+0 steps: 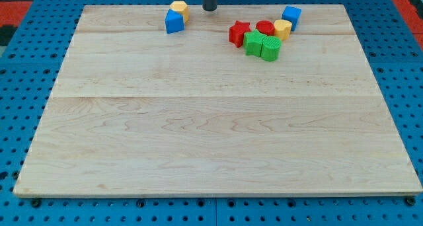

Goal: Separate the hexagon from the blue triangle

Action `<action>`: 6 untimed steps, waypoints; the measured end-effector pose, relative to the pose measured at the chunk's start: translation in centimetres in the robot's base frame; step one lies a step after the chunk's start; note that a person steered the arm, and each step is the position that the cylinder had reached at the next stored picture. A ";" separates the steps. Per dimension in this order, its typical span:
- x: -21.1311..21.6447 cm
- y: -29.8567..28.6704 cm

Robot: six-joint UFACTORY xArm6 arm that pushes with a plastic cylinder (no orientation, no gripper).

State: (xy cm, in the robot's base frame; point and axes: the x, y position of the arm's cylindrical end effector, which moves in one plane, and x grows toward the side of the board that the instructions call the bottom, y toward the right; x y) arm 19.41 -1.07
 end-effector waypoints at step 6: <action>3.3 -12.0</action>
